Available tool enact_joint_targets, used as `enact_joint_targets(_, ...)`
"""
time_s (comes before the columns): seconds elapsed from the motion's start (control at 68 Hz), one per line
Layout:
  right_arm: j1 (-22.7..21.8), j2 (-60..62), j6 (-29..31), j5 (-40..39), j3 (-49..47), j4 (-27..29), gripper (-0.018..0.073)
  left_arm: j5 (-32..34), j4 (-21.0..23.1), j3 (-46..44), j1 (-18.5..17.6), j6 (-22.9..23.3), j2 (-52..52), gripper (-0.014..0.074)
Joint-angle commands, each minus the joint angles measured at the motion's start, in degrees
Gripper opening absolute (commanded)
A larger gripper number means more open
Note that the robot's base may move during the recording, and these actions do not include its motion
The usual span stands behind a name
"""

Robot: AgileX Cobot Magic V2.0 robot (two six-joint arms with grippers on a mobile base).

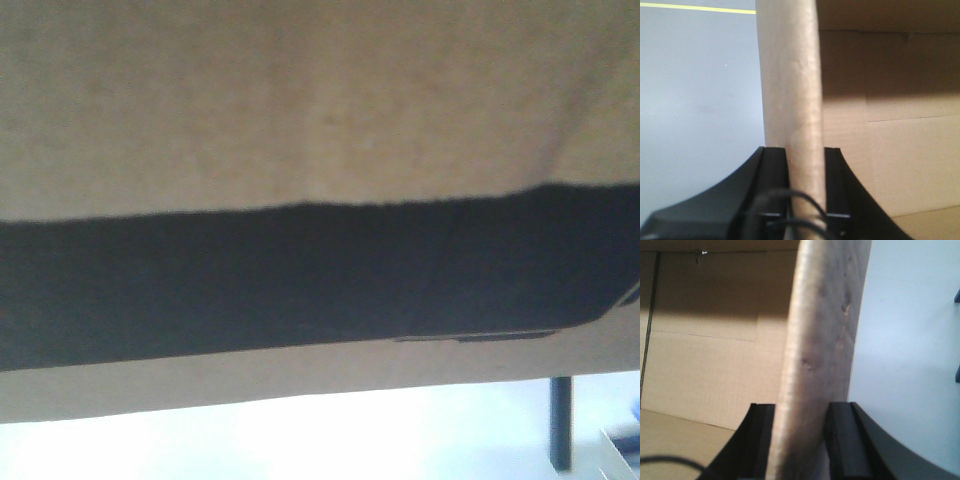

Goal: Grab box from left shelf to table start
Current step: 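Hold the box with both grippers while the base turns away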

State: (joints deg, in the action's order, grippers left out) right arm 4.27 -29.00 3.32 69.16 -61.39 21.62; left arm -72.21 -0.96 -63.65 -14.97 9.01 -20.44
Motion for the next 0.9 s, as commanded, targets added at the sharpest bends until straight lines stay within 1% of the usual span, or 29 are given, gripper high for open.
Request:
enact_joint_targets(0.0,-0.3,-0.6,1.2,-6.7,-1.7,0.7,0.0064,3.1,5.2,-2.2,-0.4,-0.5,-0.4,-0.0093)
enact_joint_targets(0.882,-0.3,-0.6,1.2,-6.6,-1.7,0.7,0.0064,3.1,5.2,-2.2,-0.4,-0.5,-0.4,-0.0093)
